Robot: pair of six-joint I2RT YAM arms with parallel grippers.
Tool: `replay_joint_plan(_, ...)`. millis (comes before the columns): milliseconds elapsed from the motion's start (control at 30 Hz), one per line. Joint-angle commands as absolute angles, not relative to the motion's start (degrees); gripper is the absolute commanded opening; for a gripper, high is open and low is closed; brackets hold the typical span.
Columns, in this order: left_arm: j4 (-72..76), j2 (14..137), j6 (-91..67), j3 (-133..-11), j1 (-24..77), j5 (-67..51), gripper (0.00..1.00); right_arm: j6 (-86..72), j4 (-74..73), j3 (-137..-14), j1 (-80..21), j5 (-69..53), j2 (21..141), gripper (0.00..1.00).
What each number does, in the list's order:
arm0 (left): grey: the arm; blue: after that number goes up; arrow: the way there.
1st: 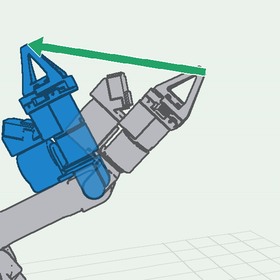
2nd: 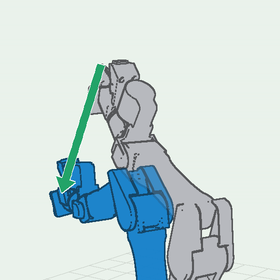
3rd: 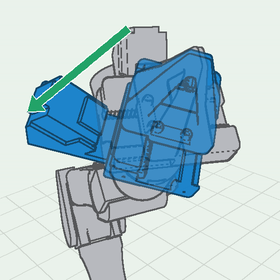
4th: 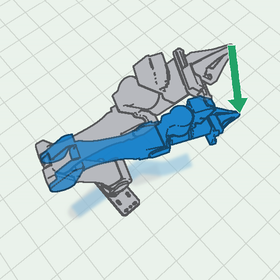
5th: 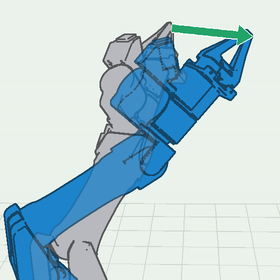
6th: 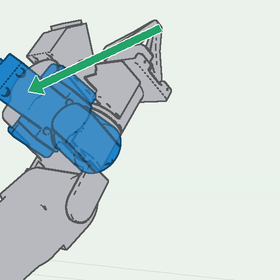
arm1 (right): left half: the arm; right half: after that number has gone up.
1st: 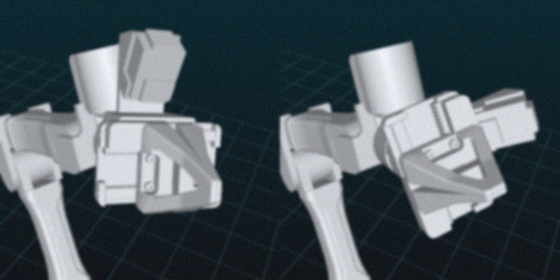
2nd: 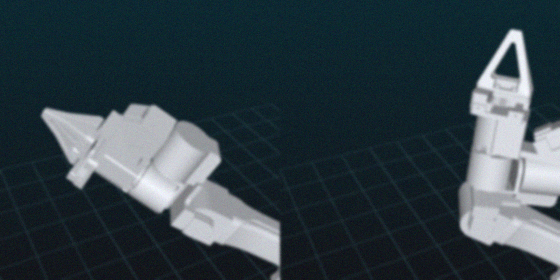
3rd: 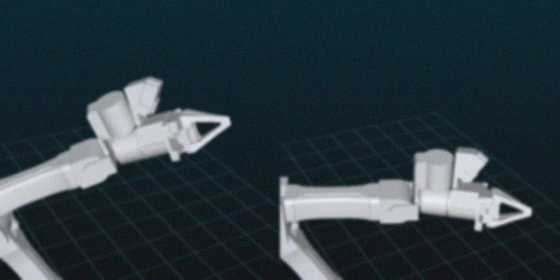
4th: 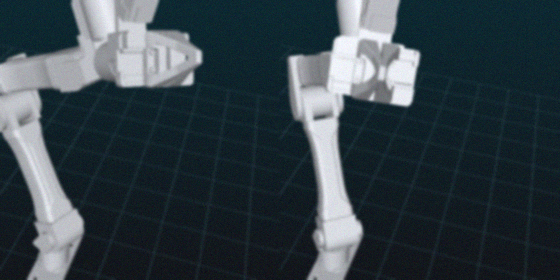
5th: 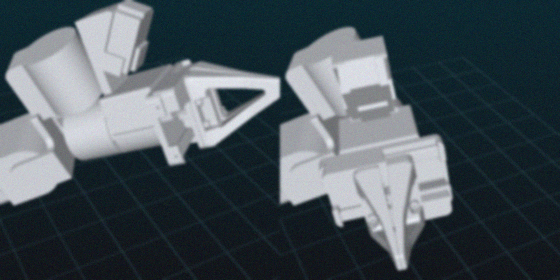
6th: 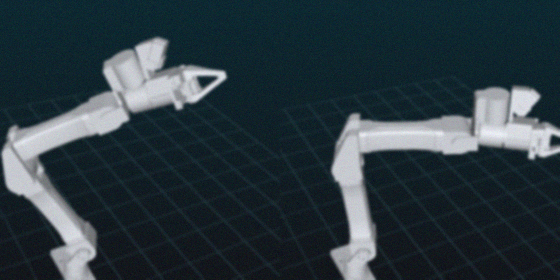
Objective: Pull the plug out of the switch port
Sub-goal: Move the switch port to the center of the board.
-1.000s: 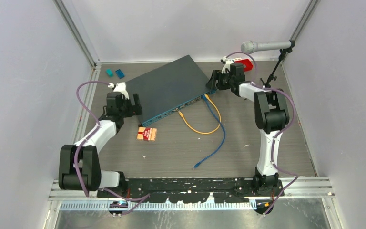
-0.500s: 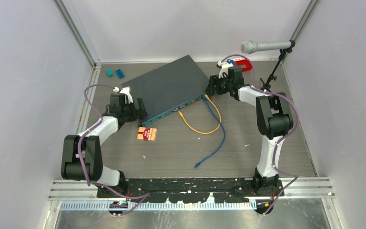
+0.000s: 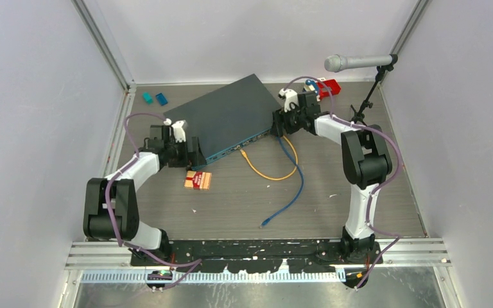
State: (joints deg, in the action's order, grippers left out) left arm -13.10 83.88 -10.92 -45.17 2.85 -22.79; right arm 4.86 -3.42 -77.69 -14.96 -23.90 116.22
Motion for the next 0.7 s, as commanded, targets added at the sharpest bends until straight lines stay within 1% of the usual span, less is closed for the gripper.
replay_joint_plan(0, -15.2, 81.2, -5.7, -46.8, 2.4, -25.8, 0.91, 13.7, -7.5, -79.2, -16.3, -22.5, 109.8, 0.76)
replay_joint_plan(167, -16.7, 78.6, -1.1, -46.4, 2.4, -25.6, 0.93, 20.8, -12.5, -81.9, -16.3, -20.0, 109.9, 0.79)
replay_joint_plan(233, -16.9, 77.5, 0.9, -46.1, 2.4, -25.4, 0.99, 24.1, -14.0, -82.6, -16.3, -18.8, 109.8, 0.80)
replay_joint_plan(267, -16.9, 77.0, 1.9, -45.8, 2.5, -25.5, 1.00, 25.8, -15.2, -83.1, -16.4, -18.1, 109.9, 0.80)
replay_joint_plan(533, -16.5, 75.6, 5.3, -45.2, 2.4, -25.2, 1.00, 39.1, -24.5, -92.5, -16.2, -12.8, 114.9, 0.81)
replay_joint_plan(667, -16.2, 75.5, 6.1, -44.7, 2.4, -24.9, 0.99, 43.5, -29.9, -98.2, -15.8, -12.2, 118.5, 0.79)
